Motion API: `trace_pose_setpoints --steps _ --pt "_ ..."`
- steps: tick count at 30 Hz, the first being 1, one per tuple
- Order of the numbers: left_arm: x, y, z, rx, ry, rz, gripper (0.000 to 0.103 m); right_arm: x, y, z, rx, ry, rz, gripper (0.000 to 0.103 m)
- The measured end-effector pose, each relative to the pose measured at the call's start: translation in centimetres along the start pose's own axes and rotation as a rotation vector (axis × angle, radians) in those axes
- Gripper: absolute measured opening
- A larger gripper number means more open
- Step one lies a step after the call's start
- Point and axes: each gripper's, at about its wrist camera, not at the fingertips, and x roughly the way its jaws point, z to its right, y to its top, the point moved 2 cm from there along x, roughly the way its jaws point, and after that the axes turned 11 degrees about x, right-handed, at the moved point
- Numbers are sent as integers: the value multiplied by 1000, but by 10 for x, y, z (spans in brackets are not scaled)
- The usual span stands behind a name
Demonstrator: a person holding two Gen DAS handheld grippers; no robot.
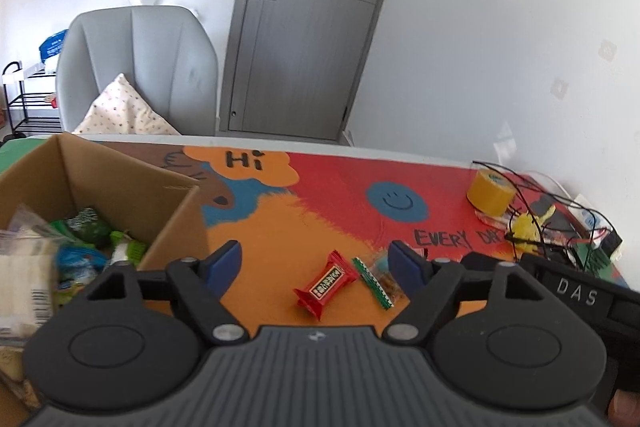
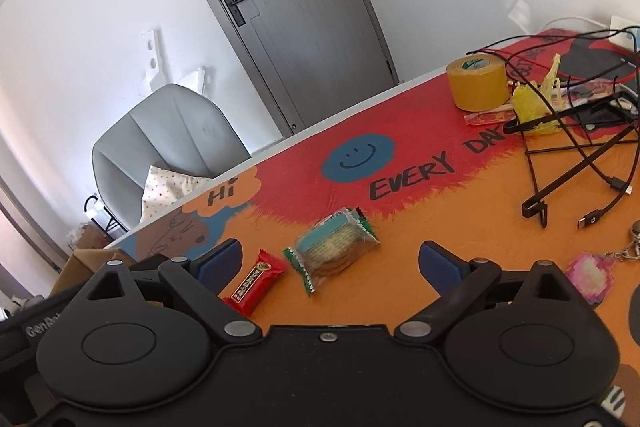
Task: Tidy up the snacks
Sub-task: 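Move both grippers back over the red candy bar and green packet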
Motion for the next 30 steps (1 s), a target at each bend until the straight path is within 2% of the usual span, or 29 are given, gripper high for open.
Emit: trace_pose_setpoints --steps 4,11,18,29,30 --pt "13 0 1 3 0 -19 66 11 4 2 -7 1 -12 91" --pt "34 -1 2 20 9 -57 60 29 19 -1 -42 19 -32 89" --pt "58 -5 2 34 43 -77 59 50 21 2 -54 46 -56 89" --pt "93 -23 17 104 46 -133 58 70 9 24 -4 58 -75 89" --pt "96 -25 17 101 44 -143 55 71 9 24 -7 57 -73 89"
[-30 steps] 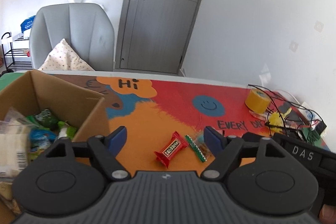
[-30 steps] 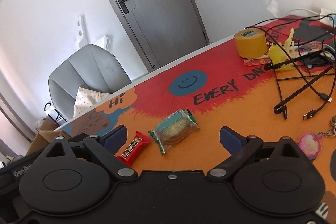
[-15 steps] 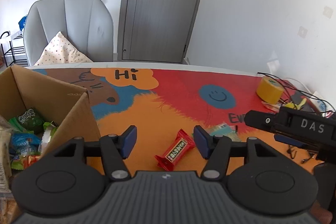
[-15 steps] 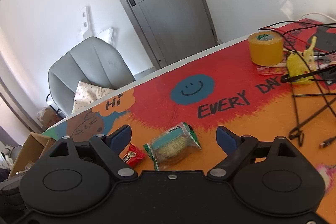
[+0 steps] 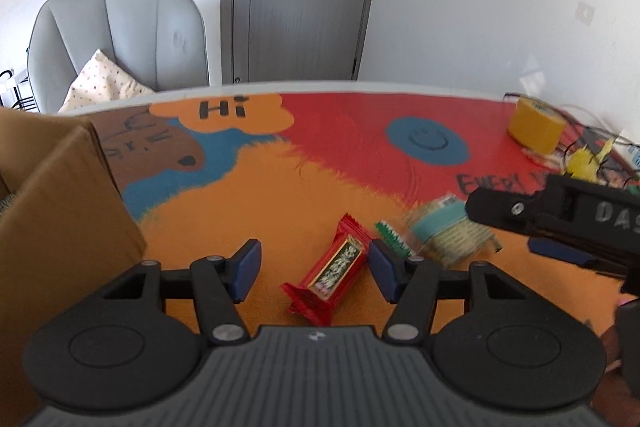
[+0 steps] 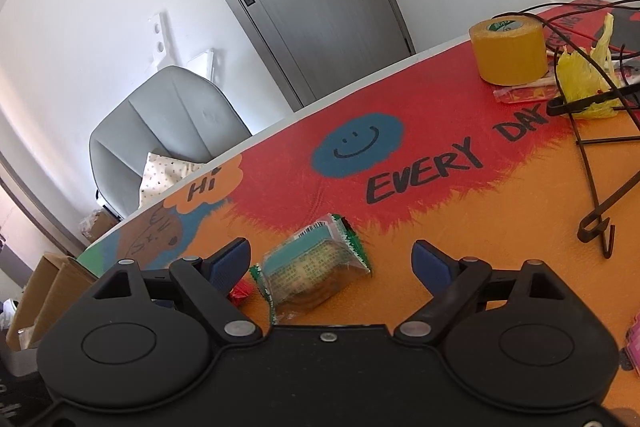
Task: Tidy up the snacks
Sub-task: 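Move both grippers back over the red candy bar and green packet, then grasp the red candy bar with the left gripper while the right grasps the green packet, then carry both snacks over the box and open both grippers to drop them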
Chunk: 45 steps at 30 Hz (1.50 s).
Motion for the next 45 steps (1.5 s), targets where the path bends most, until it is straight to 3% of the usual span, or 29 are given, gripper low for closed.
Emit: trace_pose_setpoints --steps 2,6,14,16,23,27,31,45 --pt "2 -2 2 13 10 7 51 1 -1 0 -8 -4 3 89" --pt "1 -4 1 21 30 5 20 3 -2 -2 -28 -5 5 89" --pt "-6 -6 -17 -60 33 -3 19 12 -5 -18 -106 -35 4 89" --pt "-9 -7 -19 -74 29 -2 19 16 -6 -24 -139 -38 -3 93" --pt "-18 -13 -29 -121 32 -10 19 36 -16 -39 -252 -131 -26 93" --pt "-21 -18 -34 -144 34 -16 19 36 -27 -48 -345 -204 -9 73" --pt "-26 -21 -35 -156 16 -15 19 25 -31 -48 -349 -191 -11 57" --pt "-73 -28 -39 -168 -40 62 19 -32 -51 -52 -237 -151 30 55"
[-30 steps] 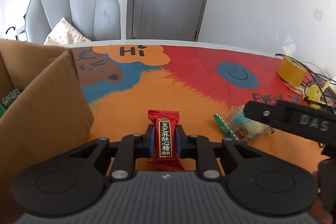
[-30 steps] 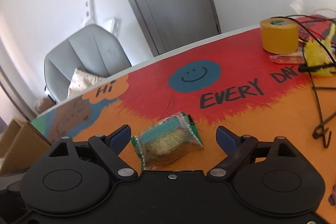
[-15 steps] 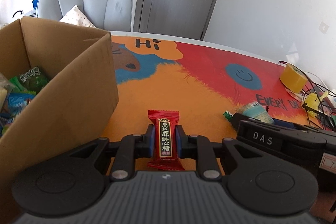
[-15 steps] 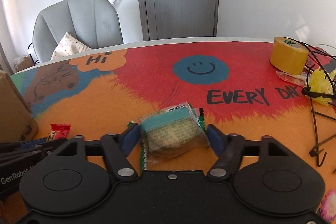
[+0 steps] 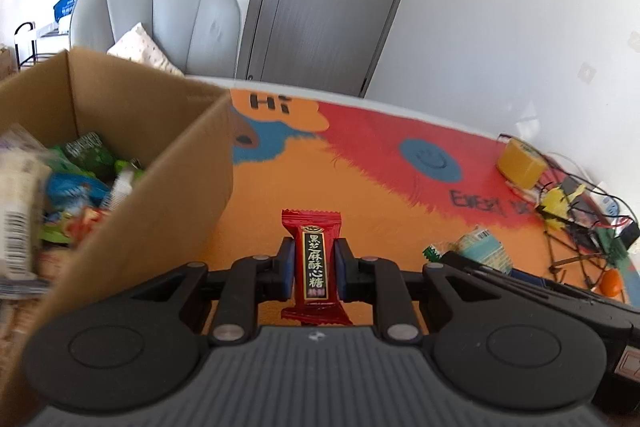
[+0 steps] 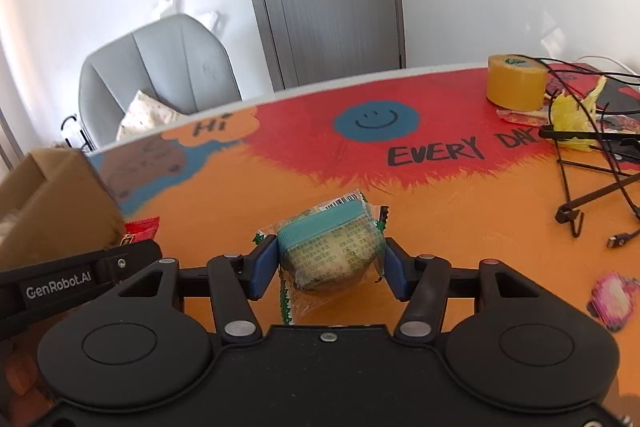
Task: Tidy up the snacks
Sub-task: 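Carry both snacks over the box and open both grippers to drop them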
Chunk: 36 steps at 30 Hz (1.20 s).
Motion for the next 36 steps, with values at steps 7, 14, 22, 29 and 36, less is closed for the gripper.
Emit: trace_pose_setpoints --steps 7,14,22,29,36 --pt "-37 8 -10 -19 -33 66 19 -31 3 -14 23 42 45 55" --pt "-60 15 -24 -30 -41 98 19 -49 4 -30 35 77 65 55" --pt "-81 17 -47 -50 -29 120 19 -59 6 -60 11 136 85 56" --pt "-102 16 -82 -94 -1 132 19 -61 5 -86 -4 181 88 56" --pt "-121 12 -115 -129 21 141 19 -66 -1 -118 -52 224 87 55"
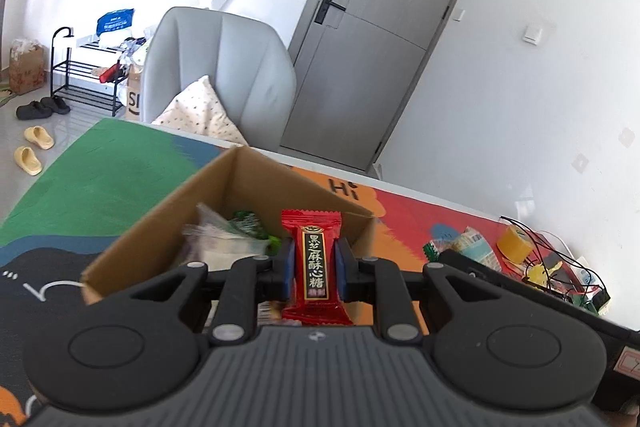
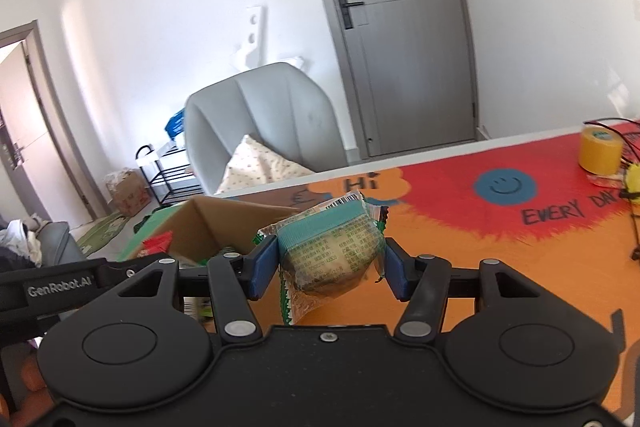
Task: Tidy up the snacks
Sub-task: 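Carry both snacks over the box and open both grippers to drop them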
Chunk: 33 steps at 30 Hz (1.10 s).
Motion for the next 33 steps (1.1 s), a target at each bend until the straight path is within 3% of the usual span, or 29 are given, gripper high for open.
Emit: trace_pose_setpoints --steps 12,21,27,33 --pt "-11 -4 -33 -32 -7 -22 24 7 -3 -40 -47 31 -3 56" --pt "-19 -1 -67 -82 33 12 46 19 1 -56 -41 19 -8 56" --pt "-22 2 -83 -86 43 26 55 24 -9 -71 -52 43 -40 56" --pt "-26 -1 -93 -95 44 26 57 20 -22 -82 -63 60 -66 57"
